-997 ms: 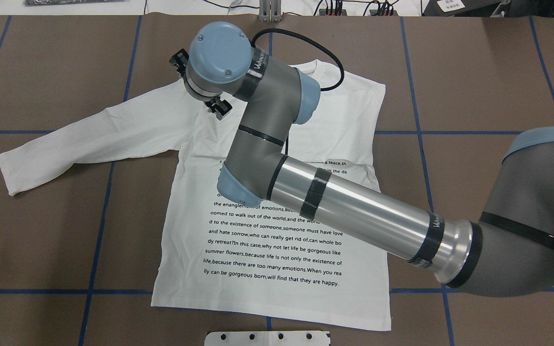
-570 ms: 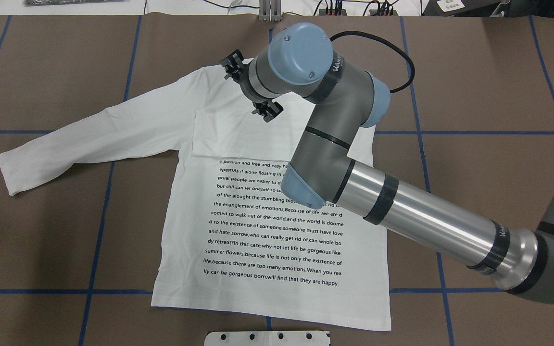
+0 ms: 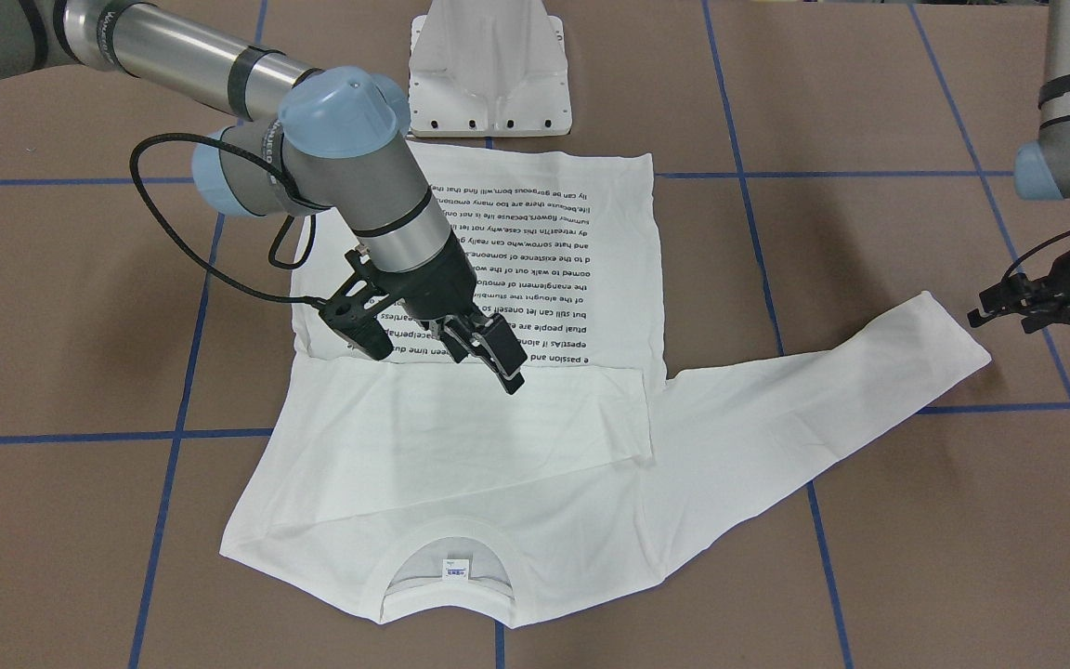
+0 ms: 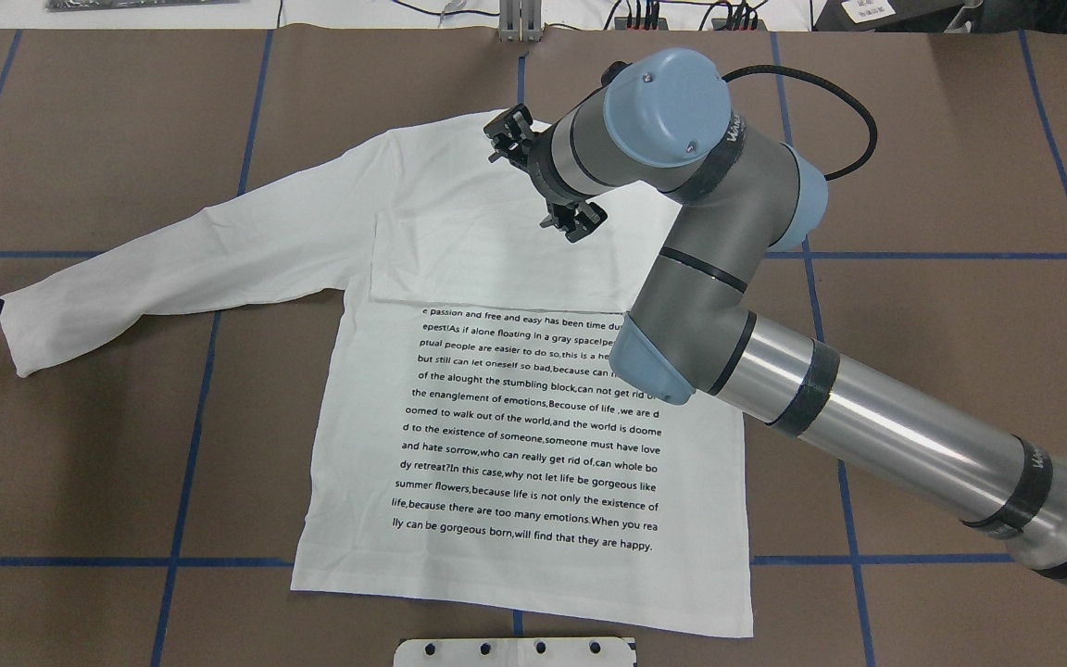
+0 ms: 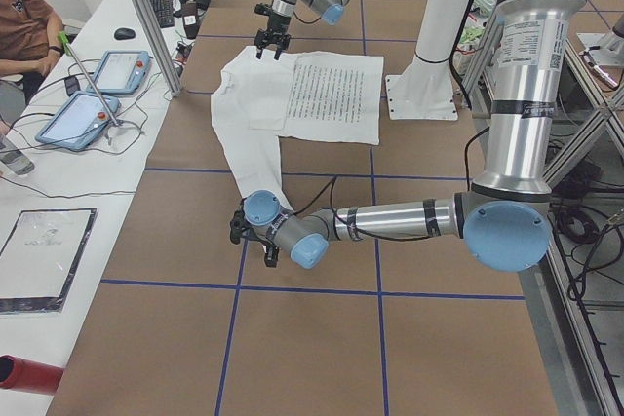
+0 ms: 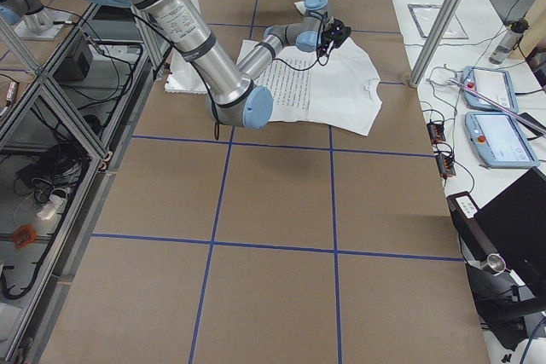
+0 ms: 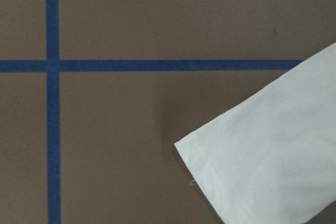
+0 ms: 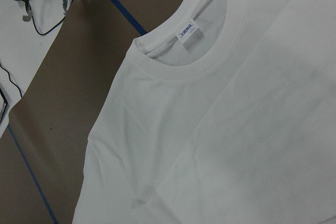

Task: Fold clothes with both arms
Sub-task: 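Release the sleeve and raise the right gripper while the left gripper grasps the other cuff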

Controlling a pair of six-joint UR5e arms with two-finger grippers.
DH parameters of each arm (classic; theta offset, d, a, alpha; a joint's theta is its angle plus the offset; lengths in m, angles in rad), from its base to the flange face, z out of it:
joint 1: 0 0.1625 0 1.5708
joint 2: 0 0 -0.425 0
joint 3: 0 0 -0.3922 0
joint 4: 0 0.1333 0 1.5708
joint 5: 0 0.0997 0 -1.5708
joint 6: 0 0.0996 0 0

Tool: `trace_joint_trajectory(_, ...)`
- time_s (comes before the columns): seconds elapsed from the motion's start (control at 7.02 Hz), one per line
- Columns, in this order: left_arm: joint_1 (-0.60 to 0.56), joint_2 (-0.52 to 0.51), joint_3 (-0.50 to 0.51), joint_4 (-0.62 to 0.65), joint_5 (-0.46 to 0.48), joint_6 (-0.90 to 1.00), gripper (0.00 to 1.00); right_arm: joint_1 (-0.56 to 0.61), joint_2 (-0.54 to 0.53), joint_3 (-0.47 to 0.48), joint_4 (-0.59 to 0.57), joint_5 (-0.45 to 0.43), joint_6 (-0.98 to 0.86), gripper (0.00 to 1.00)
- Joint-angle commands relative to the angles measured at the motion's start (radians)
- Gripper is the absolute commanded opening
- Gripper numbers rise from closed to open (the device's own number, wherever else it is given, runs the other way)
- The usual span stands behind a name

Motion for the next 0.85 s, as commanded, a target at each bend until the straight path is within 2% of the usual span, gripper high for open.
trace_joint_trajectory(0.0,0.033,-0.037,0.047,-0.002,0.04,-0.006,0.9,0.001,-0.009,0.011,0.003,-0.001,-0.002,0.98)
trace_joint_trajectory(0.43,0.034,-0.073,0.083,0.001,0.064,-0.01,0.72,-0.003,-0.016,0.013,0.003,-0.004,-0.004,0.98)
trace_joint_trajectory(0.57,0.034,-0.073,0.086,-0.001,0.064,-0.007,0.61,-0.001,-0.015,0.013,0.003,-0.004,-0.004,0.98)
trace_joint_trajectory(0.71,0.034,-0.073,0.088,-0.001,0.064,-0.007,0.61,-0.003,-0.012,0.011,0.003,-0.006,-0.002,0.98)
